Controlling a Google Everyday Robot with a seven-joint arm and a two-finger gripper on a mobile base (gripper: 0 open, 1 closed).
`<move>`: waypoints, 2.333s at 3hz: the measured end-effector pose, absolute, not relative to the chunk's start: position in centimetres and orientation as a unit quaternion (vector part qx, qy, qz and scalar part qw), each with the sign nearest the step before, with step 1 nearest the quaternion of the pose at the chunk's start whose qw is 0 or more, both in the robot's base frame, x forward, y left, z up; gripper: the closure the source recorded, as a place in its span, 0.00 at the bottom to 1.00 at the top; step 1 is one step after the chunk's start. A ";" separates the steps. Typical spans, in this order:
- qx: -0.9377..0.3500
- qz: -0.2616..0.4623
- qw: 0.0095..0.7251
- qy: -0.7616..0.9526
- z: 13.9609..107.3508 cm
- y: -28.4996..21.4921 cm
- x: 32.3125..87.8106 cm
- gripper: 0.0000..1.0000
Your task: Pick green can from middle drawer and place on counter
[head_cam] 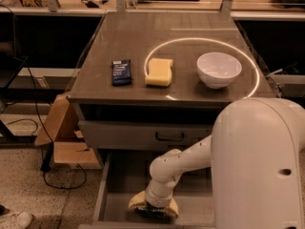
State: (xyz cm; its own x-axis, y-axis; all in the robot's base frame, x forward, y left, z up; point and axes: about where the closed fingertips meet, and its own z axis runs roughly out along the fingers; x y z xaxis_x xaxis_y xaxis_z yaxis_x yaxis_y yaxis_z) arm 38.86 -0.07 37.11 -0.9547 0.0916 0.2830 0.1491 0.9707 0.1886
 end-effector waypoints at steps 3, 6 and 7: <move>-0.061 -0.104 0.137 -0.983 37.1 -0.1 38.9 0.72; -0.061 -0.133 0.121 -0.982 40.4 -0.5 38.6 1.00; -0.061 -0.134 0.121 -0.982 40.5 -0.6 38.6 1.00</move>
Offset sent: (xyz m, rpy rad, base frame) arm 0.0000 0.0000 0.0000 0.0000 0.0000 0.0000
